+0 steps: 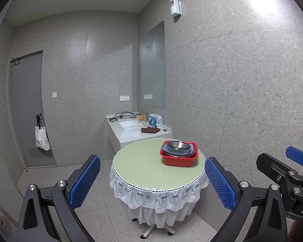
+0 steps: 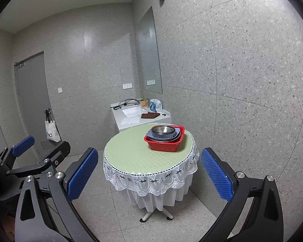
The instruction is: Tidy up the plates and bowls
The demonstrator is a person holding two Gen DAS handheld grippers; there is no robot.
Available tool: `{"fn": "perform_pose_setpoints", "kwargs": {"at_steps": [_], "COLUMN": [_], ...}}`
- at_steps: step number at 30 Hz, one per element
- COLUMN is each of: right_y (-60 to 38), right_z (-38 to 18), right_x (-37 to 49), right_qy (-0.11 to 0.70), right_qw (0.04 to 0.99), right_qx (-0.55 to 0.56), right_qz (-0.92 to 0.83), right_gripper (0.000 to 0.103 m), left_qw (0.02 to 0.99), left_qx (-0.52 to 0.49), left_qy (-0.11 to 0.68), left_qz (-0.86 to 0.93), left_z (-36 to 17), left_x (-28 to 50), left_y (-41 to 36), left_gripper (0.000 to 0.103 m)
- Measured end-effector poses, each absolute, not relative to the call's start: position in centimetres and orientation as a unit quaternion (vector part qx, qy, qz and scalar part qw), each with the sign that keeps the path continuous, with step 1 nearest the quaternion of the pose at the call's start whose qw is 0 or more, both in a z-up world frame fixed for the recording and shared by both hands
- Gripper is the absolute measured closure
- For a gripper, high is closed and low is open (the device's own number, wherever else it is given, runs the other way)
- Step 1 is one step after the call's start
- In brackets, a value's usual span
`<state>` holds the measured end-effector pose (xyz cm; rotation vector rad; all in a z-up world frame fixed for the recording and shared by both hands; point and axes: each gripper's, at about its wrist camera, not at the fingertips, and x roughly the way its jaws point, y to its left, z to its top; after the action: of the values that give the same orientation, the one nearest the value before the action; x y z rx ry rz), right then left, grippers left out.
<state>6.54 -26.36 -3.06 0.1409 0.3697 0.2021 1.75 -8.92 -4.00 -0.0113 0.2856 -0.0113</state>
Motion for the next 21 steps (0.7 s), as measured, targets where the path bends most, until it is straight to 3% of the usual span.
{"fn": "perform_pose_setpoints", "kwargs": {"at_steps": [21], "right_y": [-23.8], "right_z": [-3.0], "right_x": [7.8], "right_qy": [0.185], "right_qw": [0.977], "right_qx": [0.067], "right_qz": [0.085], "right_gripper": [0.0], "left_qw": [0.99], "left_qx": [-0.008], "left_qy": [0.141], "left_qz": [-0.015], "left_z": [-4.2], "left_x": [3.9], "left_y": [-6.3], "left_gripper": [0.001]}}
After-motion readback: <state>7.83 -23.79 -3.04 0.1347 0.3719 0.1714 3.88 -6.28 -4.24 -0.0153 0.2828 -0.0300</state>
